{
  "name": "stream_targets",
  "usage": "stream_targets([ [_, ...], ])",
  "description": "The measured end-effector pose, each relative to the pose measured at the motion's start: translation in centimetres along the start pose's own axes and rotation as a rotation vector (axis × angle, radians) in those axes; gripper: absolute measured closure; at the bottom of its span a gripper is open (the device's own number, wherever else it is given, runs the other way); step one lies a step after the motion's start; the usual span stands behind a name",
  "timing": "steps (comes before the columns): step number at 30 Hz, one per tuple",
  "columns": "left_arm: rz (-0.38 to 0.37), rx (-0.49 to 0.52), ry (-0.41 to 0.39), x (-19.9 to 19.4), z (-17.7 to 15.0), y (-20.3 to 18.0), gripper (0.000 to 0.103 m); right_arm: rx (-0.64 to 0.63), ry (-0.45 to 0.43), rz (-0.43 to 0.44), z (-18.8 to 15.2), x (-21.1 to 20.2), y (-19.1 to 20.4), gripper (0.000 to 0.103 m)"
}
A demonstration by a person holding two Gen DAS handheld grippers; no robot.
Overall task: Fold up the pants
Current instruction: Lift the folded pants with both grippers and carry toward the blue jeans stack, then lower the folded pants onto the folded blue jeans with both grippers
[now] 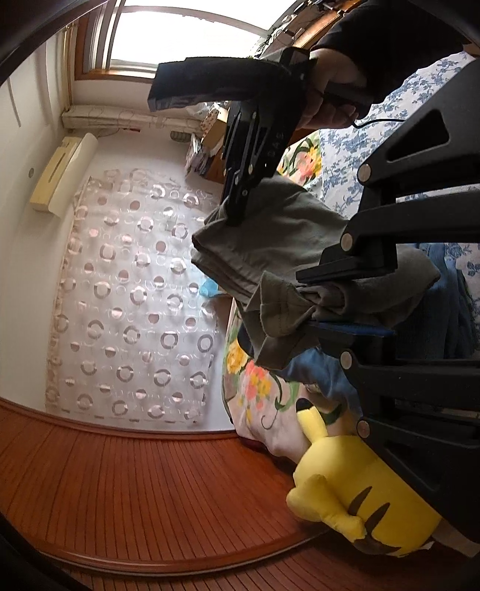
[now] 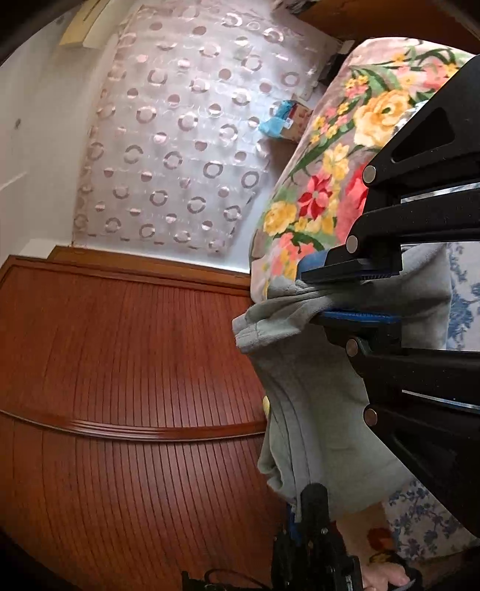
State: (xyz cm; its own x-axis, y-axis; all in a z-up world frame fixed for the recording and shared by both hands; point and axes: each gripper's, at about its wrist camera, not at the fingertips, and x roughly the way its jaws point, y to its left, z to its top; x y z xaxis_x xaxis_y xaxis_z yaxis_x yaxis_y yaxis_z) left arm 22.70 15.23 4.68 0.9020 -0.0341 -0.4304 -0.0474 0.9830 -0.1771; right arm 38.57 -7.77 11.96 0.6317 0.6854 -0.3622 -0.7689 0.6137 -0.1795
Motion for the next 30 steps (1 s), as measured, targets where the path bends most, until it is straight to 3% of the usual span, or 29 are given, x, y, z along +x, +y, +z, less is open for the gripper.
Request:
stream_targets([
  [30, 0.115, -0.117, 0.058, 1.5, -2.9, 3.1, 0.083, -0.09, 0.082, 0.088, 2.1, 6.8, -0.7, 0.089],
])
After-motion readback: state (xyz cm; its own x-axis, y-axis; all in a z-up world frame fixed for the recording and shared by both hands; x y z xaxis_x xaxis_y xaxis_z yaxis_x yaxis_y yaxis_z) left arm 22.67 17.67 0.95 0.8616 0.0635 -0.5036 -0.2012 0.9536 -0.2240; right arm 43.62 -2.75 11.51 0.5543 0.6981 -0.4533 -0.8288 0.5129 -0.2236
